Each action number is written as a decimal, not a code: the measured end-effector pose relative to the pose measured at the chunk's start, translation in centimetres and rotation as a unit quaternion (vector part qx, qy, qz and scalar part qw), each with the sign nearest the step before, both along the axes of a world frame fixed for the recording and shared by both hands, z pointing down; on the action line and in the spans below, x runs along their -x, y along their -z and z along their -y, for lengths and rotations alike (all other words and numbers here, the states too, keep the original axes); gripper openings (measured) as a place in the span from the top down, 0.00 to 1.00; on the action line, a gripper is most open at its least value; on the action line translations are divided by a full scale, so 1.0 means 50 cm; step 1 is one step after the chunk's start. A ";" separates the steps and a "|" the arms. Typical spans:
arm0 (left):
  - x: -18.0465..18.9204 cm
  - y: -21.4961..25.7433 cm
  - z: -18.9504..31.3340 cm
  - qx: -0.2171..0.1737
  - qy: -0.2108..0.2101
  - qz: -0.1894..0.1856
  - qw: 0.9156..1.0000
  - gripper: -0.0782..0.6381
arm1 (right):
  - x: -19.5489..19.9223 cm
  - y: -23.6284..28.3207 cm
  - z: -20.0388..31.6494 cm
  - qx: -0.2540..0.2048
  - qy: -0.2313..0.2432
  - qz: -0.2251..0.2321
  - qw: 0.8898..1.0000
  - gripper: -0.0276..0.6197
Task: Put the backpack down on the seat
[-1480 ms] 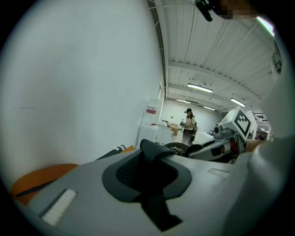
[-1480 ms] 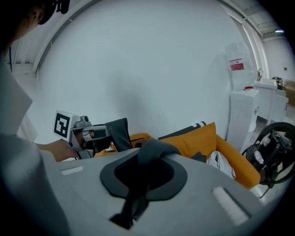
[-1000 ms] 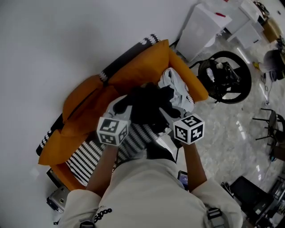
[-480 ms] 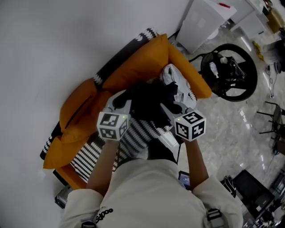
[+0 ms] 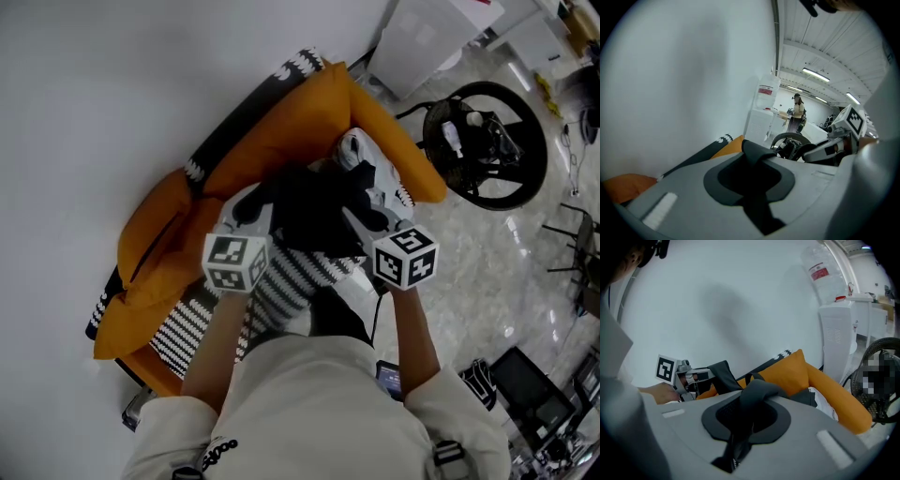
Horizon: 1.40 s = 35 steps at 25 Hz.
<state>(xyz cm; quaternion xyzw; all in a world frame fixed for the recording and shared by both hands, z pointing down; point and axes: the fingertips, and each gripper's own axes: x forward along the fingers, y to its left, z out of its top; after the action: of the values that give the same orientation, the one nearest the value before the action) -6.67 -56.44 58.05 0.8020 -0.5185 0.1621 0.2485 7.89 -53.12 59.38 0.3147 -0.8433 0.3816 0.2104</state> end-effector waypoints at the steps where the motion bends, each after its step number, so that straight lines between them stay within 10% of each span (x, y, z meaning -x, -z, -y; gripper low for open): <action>1: 0.001 -0.007 0.005 0.002 0.004 0.000 1.000 0.82 | -0.004 -0.008 0.010 0.001 -0.004 0.000 1.000 0.91; 24: 0.014 -0.223 -0.086 0.141 -0.002 0.008 0.990 0.79 | -0.101 -0.242 -0.026 0.098 0.017 -0.108 0.989 0.91; 35: -0.069 -0.368 -0.152 0.233 -0.138 0.060 0.961 0.81 | -0.098 -0.343 -0.052 0.173 -0.020 -0.074 0.982 0.87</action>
<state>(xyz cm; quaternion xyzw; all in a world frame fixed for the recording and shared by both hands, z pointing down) -3.22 -48.83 76.43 0.7744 -0.3645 0.3592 0.3720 12.78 -50.51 76.54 0.3173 -0.7402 0.5017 0.3159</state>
